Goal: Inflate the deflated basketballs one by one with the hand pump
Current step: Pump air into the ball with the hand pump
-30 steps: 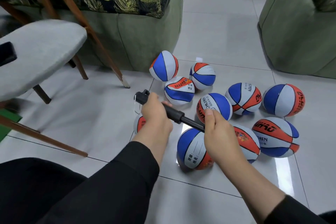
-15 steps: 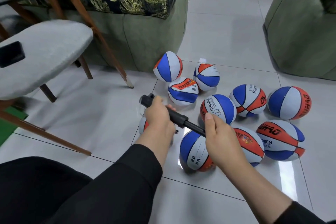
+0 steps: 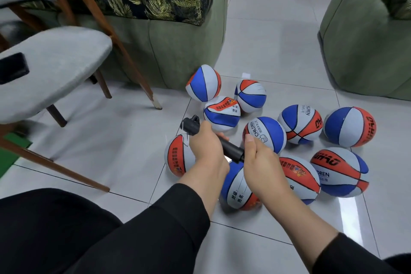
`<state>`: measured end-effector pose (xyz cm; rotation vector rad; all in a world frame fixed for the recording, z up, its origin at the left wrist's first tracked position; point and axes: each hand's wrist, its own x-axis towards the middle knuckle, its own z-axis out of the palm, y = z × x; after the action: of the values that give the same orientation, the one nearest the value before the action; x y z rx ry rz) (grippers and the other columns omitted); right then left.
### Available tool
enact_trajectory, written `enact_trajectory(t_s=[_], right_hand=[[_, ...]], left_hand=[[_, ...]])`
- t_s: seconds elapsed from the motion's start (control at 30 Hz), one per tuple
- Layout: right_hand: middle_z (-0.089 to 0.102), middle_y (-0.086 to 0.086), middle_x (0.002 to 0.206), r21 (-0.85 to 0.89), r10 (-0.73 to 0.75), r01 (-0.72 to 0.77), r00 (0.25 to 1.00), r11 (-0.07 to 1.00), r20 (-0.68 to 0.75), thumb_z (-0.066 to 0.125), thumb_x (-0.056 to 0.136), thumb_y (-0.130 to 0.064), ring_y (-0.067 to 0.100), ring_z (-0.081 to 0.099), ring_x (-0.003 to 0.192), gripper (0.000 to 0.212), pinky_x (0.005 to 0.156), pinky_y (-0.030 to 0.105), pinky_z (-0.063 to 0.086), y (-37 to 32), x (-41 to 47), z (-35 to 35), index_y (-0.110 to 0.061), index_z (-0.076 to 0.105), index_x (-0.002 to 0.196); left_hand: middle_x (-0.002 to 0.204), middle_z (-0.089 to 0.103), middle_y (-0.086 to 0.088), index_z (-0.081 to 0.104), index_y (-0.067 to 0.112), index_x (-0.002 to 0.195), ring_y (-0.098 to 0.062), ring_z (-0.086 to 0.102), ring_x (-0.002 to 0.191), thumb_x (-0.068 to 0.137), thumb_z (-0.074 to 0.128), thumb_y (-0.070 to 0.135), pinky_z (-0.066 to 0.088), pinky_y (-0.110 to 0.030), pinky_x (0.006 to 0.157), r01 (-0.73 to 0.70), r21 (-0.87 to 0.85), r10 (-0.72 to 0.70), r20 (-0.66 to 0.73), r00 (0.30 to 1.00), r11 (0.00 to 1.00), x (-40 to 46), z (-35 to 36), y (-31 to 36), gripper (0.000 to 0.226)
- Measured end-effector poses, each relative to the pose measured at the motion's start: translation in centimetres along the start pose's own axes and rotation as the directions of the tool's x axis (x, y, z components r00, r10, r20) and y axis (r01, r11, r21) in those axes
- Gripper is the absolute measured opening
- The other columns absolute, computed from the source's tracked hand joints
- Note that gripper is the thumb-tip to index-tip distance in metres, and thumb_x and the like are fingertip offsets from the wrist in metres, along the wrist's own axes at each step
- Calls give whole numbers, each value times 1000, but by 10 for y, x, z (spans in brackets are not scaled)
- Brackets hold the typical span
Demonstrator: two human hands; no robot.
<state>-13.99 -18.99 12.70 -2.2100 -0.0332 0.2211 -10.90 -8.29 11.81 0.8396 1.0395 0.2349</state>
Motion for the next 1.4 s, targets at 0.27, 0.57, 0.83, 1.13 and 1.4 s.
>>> enact_trajectory(t_s=[0.27,0.57,0.83,1.13,1.4], right_hand=[[60,-9,88,26,-22,22,1000,999,-4,27,105,-50,18,57,93,40,81,34,43,13,-9,-12,-24,57,105],[58,1,77,22,17,-16,998,1000,-64,27,109,-40,25,54,79,39,69,39,39,10,-6,-7,-21,53,86],[50,-1,66,36,-19,19,1000,999,3,29,108,-40,16,47,65,36,59,35,36,1,-3,1,-29,44,77],[63,-3,102,25,32,-32,999,999,-17,28,107,-48,19,58,103,44,89,35,45,16,-11,-18,-25,60,128],[62,5,95,9,41,-41,998,999,-41,25,108,-37,31,56,97,42,82,40,42,13,-8,-2,-18,61,116]], left_hand=[[60,58,-2,55,16,94,-15,55,47,96,61,20,51,-23,46,27,-73,-33,-85,996,997,33,-17,36,7],[67,63,-2,59,19,95,-16,60,54,94,61,29,58,-38,76,72,-50,-73,-22,997,996,11,-4,-5,10],[64,64,-3,62,14,98,-17,60,54,94,60,25,56,-34,69,28,-8,-28,11,1000,1000,7,-2,0,12],[69,58,-4,56,15,98,-17,55,52,94,61,20,51,-21,44,44,-114,-54,-89,995,992,47,-19,41,8],[59,61,1,60,17,96,-14,58,46,95,61,28,56,-37,71,53,-21,-53,-9,999,998,14,-4,-4,12]])
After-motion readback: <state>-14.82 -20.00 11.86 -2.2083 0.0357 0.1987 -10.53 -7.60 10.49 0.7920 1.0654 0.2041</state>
